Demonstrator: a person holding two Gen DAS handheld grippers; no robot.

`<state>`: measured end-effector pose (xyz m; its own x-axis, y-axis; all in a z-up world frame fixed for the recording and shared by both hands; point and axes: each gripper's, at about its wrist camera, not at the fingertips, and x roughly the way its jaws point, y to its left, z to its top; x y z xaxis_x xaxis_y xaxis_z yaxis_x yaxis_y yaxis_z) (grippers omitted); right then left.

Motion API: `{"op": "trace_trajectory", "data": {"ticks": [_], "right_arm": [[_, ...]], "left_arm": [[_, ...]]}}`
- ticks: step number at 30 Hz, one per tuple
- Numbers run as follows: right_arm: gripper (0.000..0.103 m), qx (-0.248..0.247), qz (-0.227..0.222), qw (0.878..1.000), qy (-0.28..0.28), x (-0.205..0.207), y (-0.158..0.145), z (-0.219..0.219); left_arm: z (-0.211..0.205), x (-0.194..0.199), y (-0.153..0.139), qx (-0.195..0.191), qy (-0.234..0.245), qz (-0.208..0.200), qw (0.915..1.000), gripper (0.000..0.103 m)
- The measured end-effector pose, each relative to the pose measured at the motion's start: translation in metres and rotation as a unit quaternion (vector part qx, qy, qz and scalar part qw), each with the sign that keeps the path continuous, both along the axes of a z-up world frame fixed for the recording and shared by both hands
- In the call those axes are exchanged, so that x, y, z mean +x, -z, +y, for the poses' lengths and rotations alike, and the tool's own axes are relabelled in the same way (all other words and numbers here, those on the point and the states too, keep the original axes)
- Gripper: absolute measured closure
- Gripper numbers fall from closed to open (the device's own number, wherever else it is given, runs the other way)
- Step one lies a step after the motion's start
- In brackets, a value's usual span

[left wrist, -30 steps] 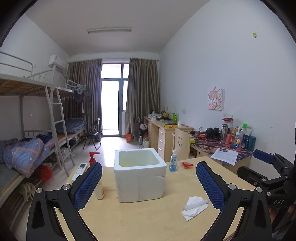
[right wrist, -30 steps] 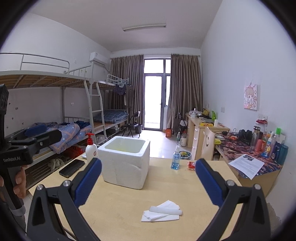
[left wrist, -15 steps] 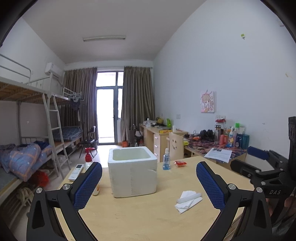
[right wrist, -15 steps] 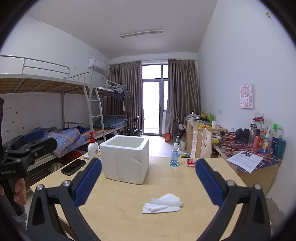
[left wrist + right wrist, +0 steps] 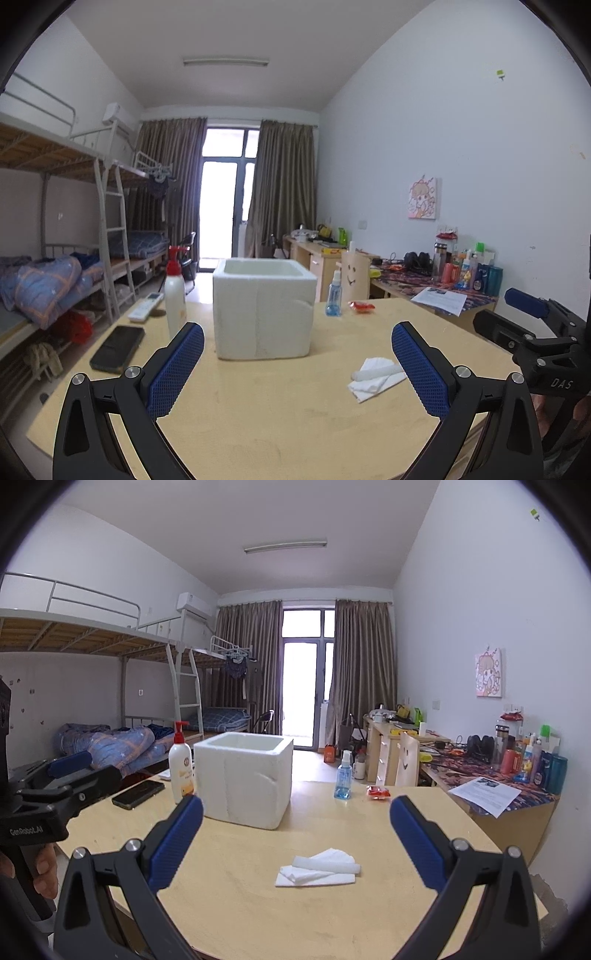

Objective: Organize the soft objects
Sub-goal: 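Move the right tool toward the rolled white towel on the napkin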

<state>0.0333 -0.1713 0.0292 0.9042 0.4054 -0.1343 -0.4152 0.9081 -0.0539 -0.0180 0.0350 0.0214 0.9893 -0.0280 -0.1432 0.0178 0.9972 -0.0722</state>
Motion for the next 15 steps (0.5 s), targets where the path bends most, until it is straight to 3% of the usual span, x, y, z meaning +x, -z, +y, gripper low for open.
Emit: {"op": "trace_trajectory", "data": {"ticks": [6,15], "right_arm": [[0.001,0.007,0.018,1.000,-0.013,0.005,0.013,0.000],[0.001,0.001,0.046,0.999,-0.015,0.018,0.027,-0.001]], "left_arm": [[-0.002,0.002,0.011,0.004,-0.002,0.000,1.0000,0.001],[-0.009,0.018,0.027,0.021,0.012,0.031,0.9992,0.001]]}}
